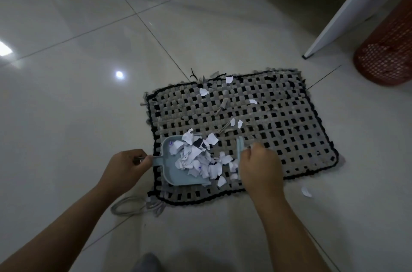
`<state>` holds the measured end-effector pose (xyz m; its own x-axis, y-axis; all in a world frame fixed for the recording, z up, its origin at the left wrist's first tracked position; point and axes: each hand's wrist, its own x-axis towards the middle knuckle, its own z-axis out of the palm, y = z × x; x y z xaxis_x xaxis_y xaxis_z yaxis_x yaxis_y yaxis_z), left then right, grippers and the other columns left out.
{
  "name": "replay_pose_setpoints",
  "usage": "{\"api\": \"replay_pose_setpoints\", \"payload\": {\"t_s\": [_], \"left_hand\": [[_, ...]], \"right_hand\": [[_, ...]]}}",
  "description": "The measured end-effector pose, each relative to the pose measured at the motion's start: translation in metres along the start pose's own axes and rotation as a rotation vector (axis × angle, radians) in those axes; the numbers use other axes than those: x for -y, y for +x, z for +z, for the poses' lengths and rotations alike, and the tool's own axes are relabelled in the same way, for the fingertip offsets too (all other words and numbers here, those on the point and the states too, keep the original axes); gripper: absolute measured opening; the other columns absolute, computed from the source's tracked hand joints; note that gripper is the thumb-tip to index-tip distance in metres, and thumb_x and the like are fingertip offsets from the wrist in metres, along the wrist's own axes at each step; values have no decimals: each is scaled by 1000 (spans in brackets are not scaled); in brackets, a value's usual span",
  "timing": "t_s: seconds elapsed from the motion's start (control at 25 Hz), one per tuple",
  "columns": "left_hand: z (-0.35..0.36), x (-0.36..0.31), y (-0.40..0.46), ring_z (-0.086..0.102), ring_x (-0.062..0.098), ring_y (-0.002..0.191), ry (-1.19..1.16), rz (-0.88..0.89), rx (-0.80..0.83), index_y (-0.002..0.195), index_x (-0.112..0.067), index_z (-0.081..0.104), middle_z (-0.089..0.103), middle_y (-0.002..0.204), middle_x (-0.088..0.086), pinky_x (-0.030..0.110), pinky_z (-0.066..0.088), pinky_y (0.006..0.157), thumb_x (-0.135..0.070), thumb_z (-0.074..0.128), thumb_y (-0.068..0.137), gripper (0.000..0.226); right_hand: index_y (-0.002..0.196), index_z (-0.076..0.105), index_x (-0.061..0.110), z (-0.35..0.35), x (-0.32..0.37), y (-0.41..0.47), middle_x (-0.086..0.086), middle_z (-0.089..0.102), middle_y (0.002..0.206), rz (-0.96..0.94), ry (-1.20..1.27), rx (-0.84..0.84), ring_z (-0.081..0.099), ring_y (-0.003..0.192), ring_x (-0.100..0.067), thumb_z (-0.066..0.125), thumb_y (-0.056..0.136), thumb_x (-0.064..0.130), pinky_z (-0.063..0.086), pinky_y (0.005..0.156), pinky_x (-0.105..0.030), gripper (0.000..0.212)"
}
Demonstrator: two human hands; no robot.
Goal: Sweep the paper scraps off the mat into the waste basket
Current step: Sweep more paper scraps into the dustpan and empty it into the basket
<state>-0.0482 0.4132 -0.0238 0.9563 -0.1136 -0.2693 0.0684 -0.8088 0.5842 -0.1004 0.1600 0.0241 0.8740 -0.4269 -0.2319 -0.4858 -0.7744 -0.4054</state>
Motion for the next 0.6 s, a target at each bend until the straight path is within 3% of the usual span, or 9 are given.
{"api": "replay_pose_setpoints", "payload": {"t_s": [0.2, 0.4, 0.6], "left_hand": [[8, -1, -8, 42, 5, 33, -44, -45, -8, 61, -4, 61, 40, 39, -3, 14, 30, 36, -17, 57, 86, 29], [12, -8, -10, 35, 10, 38, -72, -87, -58, 58, -7, 53, 41, 42, -1, 15, 24, 38, -20, 55, 88, 33], [14, -12, -6, 38, 13, 41, -100, -123, -106, 59, -8, 53, 44, 44, 0, 25, 25, 42, -20, 54, 89, 33]], "right_hand": [[92, 52, 2, 21, 39, -10, 1, 35, 56, -163, -5, 67, 32, 47, -13, 36, 97, 14, 16, 41, -21, 21], [108, 51, -1, 15, 56, -6, -2, 42, 62, -319, -12, 170, 47, 61, -23, 35, 96, 14, 24, 43, -25, 25], [93, 56, -1, -19, 27, 43, -4, 46, 63, -204, -36, -51, 47, 56, -20, 38, 96, 16, 33, 45, -25, 25]]}}
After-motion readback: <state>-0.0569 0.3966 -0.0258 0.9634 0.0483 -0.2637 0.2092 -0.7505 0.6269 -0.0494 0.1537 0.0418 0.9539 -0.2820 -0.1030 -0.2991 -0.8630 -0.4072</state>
